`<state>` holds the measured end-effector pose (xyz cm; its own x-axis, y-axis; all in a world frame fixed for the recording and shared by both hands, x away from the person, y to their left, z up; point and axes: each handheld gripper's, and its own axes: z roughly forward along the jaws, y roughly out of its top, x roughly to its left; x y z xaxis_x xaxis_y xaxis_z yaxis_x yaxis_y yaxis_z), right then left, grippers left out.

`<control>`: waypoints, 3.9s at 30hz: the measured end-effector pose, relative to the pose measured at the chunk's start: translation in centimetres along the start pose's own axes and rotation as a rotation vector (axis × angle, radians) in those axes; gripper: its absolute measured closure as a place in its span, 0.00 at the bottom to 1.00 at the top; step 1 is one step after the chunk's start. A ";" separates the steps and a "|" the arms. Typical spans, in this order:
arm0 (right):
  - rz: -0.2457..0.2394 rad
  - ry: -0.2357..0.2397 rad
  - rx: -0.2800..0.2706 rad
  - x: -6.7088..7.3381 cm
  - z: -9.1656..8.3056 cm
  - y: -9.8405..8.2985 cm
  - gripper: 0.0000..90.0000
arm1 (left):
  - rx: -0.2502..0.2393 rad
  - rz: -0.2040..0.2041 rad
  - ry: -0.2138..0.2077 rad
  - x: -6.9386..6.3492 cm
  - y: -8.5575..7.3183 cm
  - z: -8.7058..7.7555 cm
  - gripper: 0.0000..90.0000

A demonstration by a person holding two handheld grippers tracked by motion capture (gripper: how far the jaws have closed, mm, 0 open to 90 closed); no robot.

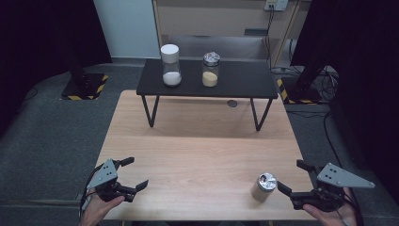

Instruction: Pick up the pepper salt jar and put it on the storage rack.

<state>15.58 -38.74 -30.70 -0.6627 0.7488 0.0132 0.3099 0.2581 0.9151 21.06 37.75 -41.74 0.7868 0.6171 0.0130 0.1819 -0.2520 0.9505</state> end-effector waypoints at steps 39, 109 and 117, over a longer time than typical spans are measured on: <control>0.007 0.048 0.177 -1.4 6.1 -1.5 0.06 | 0.000 -0.003 -0.001 0.1 0.0 0.0 0.03; -0.075 0.052 0.205 -1.5 8.3 -1.7 0.40 | 0.003 -0.007 -0.001 0.1 0.0 0.1 0.03; -0.094 0.065 0.214 -1.8 8.3 0.8 0.40 | 0.002 -0.008 -0.002 0.2 -0.1 0.1 0.03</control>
<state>22.68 -34.76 -33.35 -0.7361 0.6760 -0.0356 0.3774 0.4535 0.8074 21.21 37.81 -41.82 0.7866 0.6175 0.0045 0.1896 -0.2485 0.9499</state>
